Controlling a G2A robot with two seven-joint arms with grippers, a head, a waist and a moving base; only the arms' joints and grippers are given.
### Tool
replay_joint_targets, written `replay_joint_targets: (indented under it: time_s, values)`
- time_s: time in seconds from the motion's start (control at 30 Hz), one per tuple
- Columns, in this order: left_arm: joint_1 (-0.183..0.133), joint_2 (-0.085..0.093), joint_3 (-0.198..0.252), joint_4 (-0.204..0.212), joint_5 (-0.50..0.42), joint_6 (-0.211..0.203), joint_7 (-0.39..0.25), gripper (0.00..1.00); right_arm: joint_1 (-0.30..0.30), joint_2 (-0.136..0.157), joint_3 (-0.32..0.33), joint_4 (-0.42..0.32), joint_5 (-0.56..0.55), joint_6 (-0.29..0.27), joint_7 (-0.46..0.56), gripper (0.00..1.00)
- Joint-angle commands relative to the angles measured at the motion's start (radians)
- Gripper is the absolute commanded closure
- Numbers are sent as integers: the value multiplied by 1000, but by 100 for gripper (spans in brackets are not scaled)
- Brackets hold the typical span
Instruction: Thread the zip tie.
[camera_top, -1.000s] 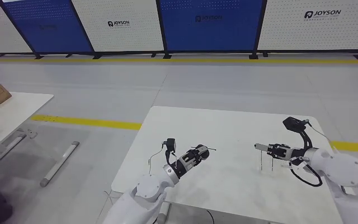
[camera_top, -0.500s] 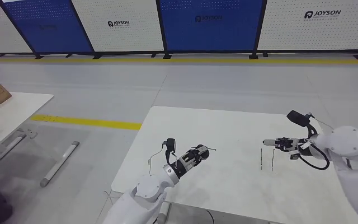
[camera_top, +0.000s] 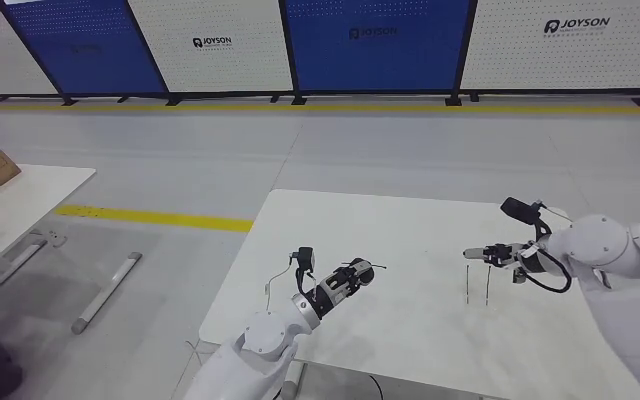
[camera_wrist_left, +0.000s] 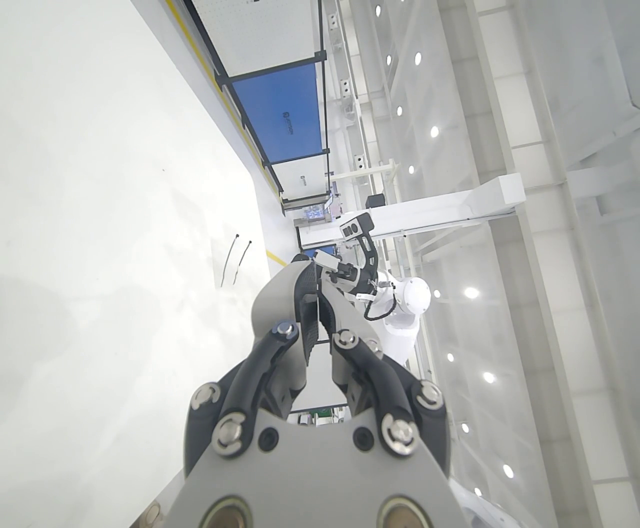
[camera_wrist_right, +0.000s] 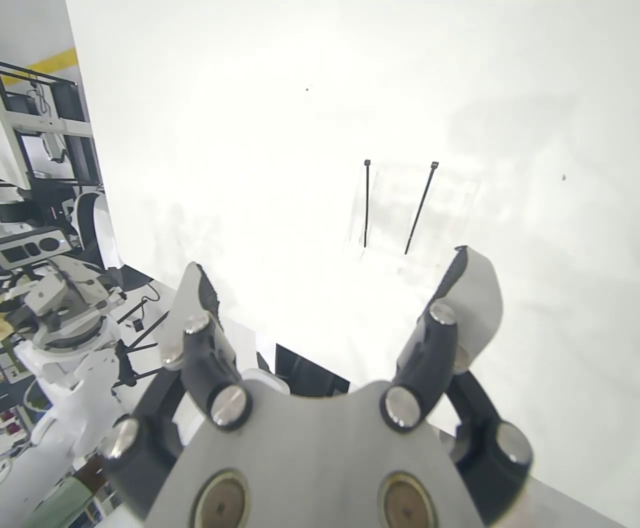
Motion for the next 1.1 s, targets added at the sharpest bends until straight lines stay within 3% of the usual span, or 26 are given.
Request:
replay_joint_targets:
  time_s: [0.0,0.17,0.3,0.73,0.87,1.07]
  values:
    - [0,0,0,0,0,0,0,100,-6,-2,-21,-7,-56,2,-36,0]
    - [0,0,0,0,0,0,0,100,23,-18,-69,8,-133,2,5,0]
    - [0,0,0,0,0,0,0,100,58,-28,-163,47,-168,-9,16,0]
    - [0,0,0,0,0,0,0,100,44,-29,-167,56,-172,2,-5,0]
    - [0,0,0,0,0,0,0,100,67,-45,-170,98,-178,2,15,0]
    - [0,0,0,0,0,0,0,100,72,-50,-179,93,-192,2,16,0]
